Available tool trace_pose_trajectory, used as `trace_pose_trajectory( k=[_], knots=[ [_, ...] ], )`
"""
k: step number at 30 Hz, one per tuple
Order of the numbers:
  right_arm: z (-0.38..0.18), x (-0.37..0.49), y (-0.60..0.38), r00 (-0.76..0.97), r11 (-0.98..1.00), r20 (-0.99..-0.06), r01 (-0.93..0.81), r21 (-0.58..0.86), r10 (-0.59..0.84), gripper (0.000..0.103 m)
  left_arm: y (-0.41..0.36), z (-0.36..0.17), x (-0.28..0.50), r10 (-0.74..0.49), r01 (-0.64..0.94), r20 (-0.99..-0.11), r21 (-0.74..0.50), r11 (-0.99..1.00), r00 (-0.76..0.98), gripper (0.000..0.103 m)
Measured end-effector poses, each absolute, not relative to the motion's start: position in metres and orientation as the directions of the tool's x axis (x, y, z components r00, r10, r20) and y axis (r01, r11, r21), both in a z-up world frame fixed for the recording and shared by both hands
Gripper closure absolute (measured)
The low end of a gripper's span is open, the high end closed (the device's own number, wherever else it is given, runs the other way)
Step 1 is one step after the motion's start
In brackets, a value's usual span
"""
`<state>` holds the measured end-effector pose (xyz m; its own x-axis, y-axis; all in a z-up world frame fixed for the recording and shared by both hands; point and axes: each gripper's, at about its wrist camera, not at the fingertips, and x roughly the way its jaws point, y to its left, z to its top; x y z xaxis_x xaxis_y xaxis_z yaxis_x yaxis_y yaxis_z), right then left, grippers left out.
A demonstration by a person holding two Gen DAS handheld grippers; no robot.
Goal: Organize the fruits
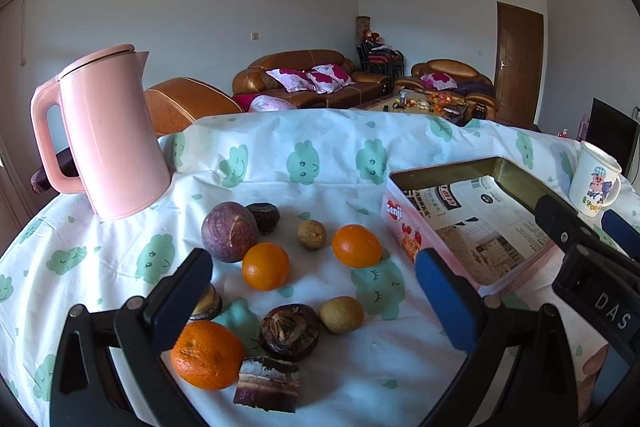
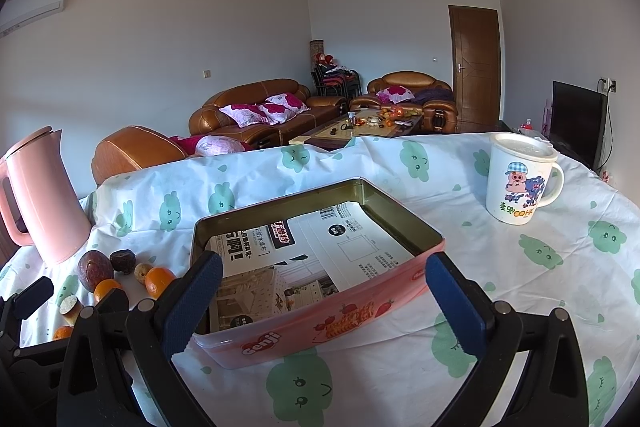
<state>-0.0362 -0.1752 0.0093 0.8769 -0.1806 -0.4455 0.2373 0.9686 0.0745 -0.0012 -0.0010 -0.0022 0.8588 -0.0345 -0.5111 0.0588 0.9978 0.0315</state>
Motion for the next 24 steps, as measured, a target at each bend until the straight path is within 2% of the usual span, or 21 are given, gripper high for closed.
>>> trace_pose_trajectory(
  k=[24],
  knots=[
    [0.0134,-0.0390,-0.1737,0.882,0.975,-0.455,0.194,0.106,-0.126,0.001,0.0034,-0.0054,-0.0058,0.002,0.015,-0.528,0.027,1.000,0.849,0.000]
  ],
)
